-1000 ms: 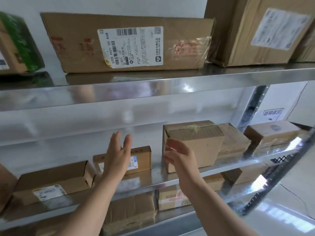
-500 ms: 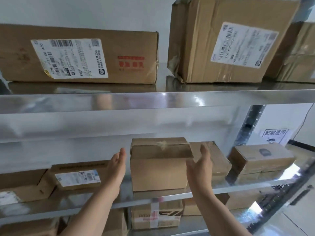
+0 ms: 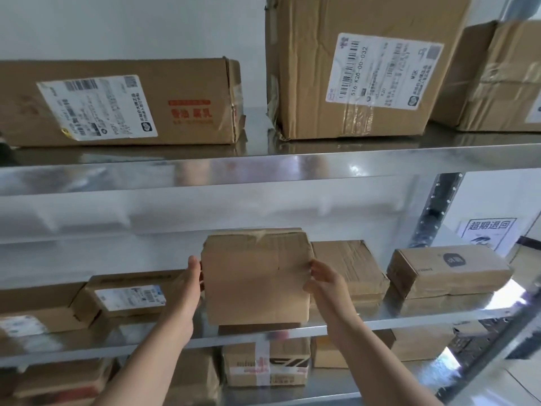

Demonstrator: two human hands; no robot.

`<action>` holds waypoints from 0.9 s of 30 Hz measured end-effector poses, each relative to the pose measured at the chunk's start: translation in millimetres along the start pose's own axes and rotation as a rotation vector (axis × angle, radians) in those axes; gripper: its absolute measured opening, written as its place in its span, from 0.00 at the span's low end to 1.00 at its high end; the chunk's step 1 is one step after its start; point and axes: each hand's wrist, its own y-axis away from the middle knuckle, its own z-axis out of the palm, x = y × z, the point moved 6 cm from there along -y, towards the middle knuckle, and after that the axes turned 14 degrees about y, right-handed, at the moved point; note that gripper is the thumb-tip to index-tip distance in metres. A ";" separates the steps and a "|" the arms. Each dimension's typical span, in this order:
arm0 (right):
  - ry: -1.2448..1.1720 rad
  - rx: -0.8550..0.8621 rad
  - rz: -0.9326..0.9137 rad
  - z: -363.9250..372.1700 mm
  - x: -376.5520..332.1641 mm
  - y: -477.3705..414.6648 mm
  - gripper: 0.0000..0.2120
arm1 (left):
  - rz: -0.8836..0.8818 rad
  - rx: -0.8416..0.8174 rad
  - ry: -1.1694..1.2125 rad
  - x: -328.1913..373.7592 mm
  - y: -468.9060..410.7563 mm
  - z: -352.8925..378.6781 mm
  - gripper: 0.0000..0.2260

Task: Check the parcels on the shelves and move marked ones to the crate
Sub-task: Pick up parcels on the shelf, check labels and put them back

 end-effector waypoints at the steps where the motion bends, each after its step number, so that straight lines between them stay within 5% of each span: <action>1: -0.030 0.011 -0.014 -3.9 -4.2 0.8 0.26 | 0.012 0.000 0.010 4.7 1.1 -3.0 0.41; 5: -0.168 0.029 -0.058 -17.0 -26.6 12.6 0.22 | 0.128 -0.113 0.106 35.2 18.2 -10.1 0.23; 8: -0.237 0.058 -0.079 -24.0 -36.1 21.1 0.23 | 0.182 -0.253 0.207 58.4 37.4 -11.0 0.19; 12: -0.268 0.071 -0.092 -21.6 -40.1 33.1 0.23 | 0.200 -0.397 0.269 76.1 57.5 -14.2 0.23; 16: -0.291 0.099 -0.102 -20.5 -44.9 41.9 0.24 | 0.174 -0.489 0.207 82.1 62.2 -18.5 0.41; 24: -0.324 0.118 -0.086 -17.4 -46.8 48.8 0.18 | 0.085 -0.345 0.111 80.8 56.4 -25.0 0.30; 27: -0.342 0.076 -0.114 -16.2 -49.5 53.7 0.14 | -0.098 -0.315 0.096 67.8 49.7 -31.2 0.39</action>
